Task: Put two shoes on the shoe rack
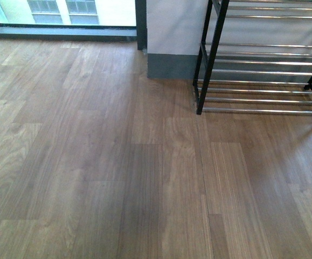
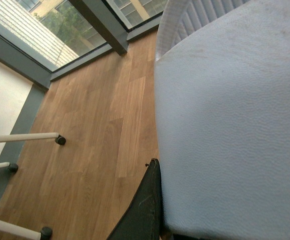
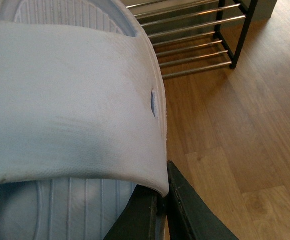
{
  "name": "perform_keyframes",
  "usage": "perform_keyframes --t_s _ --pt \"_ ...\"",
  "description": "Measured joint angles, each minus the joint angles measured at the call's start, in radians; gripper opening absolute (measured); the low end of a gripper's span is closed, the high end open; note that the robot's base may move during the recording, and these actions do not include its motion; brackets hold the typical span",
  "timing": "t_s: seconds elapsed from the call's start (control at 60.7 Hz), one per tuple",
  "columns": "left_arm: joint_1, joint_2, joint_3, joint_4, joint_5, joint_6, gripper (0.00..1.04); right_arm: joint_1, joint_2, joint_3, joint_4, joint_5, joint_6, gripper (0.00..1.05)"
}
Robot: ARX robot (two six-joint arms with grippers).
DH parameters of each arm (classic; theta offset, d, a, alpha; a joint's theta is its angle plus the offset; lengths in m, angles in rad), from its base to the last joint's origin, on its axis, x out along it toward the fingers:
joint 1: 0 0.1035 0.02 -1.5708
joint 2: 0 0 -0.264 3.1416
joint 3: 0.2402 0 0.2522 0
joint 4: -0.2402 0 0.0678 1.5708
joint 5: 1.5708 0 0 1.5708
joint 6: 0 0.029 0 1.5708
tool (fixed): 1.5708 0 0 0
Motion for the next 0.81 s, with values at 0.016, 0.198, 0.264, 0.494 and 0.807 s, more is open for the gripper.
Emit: perform_keyframes --t_s 0.016,0.198,0.264,0.494,0.807 --pt "0.0 0.0 0.0 0.0 0.0 0.0 0.02 0.0 0.0 0.0 0.0 0.0 0.0 0.02" --pt "0.0 0.0 0.0 0.0 0.0 0.0 0.02 0.0 0.0 0.0 0.0 0.0 0.0 0.02" --pt "0.0 0.0 0.0 0.0 0.0 0.0 0.02 0.0 0.0 0.0 0.0 0.0 0.0 0.02" --pt "0.0 0.0 0.0 0.0 0.0 -0.001 0.02 0.0 0.0 0.0 0.0 0.0 0.0 0.02" --pt "0.0 0.0 0.0 0.0 -0.001 -0.002 0.02 0.0 0.0 0.0 0.0 -0.002 0.0 0.02"
